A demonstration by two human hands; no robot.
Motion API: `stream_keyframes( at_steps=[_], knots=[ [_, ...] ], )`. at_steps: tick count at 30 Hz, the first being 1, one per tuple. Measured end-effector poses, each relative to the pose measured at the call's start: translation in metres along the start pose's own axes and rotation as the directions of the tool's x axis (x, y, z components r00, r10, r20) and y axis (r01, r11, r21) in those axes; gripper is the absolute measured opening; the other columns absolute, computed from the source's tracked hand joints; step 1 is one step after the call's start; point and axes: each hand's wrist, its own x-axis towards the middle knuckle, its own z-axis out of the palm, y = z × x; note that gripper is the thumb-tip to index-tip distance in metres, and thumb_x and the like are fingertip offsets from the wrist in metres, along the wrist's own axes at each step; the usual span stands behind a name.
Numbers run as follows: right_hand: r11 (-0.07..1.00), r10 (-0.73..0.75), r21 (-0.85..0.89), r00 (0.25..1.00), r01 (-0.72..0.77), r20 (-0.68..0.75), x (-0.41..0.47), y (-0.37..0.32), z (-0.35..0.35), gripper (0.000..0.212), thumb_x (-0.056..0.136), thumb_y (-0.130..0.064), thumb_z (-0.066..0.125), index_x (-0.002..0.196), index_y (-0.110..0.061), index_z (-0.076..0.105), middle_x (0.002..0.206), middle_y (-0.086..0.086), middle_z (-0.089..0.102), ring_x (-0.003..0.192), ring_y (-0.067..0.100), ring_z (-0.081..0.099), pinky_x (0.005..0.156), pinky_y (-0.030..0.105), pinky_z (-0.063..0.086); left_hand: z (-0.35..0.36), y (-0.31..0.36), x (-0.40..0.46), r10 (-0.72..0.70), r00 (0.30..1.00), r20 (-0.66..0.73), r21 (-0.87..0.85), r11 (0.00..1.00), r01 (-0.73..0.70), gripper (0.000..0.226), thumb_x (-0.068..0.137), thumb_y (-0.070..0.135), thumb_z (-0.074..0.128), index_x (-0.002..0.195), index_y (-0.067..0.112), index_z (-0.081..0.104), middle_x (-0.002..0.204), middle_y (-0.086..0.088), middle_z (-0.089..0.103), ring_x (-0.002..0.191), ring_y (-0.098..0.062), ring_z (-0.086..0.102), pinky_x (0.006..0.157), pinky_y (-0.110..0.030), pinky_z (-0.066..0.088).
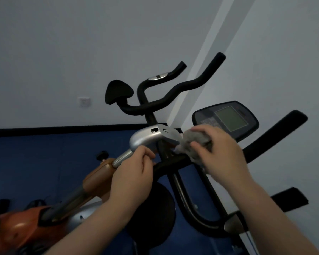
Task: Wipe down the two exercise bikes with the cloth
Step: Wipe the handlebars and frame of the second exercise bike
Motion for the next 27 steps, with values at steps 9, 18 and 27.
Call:
stream_keyframes(
  at_steps=[9, 18, 27],
  knots=[
    [0.984, -0.176, 0.074, 0.925, 0.160, 0.338, 0.035, -0.018, 0.033, 0.021, 0.086, -0.024, 0.068, 0.107, -0.029, 0.065, 0.103, -0.007, 0.064, 0.097, 0.013, 0.057, 0.084, 0.031, 0.047, 0.001, 0.001, -0.001, -0.022, 0.999, -0.047, -0.038, 0.999, 0.020, 0.020, 0.096, 0.028, 0.042, 0.088, 0.044, 0.052, 0.078, 0.016, 0.069, 0.058, -0.003, 0.062, 0.053, -0.034, 0.053],
    [0.937, -0.256, -0.056, 0.785, 0.346, 0.564, 0.059, -0.019, 0.030, 0.023, 0.087, -0.034, 0.069, 0.109, -0.035, 0.068, 0.109, -0.008, 0.054, 0.099, 0.012, 0.054, 0.086, 0.030, 0.045, 0.001, 0.001, -0.002, 0.012, 0.999, -0.040, 0.021, 1.000, -0.012, 0.017, 0.093, 0.035, 0.036, 0.087, 0.041, 0.050, 0.075, 0.007, 0.068, 0.053, -0.007, 0.058, 0.048, -0.032, 0.049],
    [0.961, -0.264, 0.075, 0.798, 0.267, 0.542, 0.060, -0.006, 0.029, 0.023, 0.080, -0.031, 0.076, 0.102, -0.037, 0.072, 0.099, -0.013, 0.053, 0.093, 0.002, 0.052, 0.082, 0.024, 0.045, 0.000, -0.002, -0.001, 0.086, 0.996, -0.036, 0.070, 0.994, -0.083, 0.016, 0.094, 0.034, 0.039, 0.088, 0.037, 0.053, 0.069, 0.006, 0.063, 0.061, -0.005, 0.059, 0.056, -0.037, 0.052]
  ],
)
